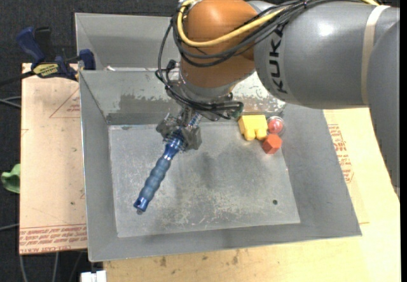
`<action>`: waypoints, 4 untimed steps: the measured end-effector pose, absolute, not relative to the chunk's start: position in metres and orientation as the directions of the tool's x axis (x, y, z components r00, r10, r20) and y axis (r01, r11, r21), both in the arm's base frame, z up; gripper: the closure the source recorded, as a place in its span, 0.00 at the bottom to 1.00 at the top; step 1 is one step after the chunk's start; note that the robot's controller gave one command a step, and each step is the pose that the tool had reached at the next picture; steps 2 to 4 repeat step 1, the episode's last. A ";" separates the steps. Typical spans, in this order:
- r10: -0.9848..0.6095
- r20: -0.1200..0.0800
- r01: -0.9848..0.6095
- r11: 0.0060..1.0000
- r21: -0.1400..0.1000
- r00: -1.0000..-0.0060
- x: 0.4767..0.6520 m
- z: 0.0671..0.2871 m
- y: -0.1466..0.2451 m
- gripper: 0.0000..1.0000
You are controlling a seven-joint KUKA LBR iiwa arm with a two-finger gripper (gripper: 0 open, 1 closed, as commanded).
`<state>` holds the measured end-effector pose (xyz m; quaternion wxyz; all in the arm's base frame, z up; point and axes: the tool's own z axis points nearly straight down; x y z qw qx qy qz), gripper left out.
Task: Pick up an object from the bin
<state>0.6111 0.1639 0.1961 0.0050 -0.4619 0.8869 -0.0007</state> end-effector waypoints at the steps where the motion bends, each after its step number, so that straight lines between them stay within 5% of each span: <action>1: -0.969 -0.006 -0.969 0.247 -0.007 -0.247 0.624 0.281 0.167 1.00; 4: -0.969 -0.006 -0.969 0.247 -0.007 -0.247 0.624 0.281 0.167 1.00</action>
Offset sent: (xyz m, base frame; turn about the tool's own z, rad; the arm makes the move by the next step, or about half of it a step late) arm 0.0112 0.0026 0.0836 -0.3641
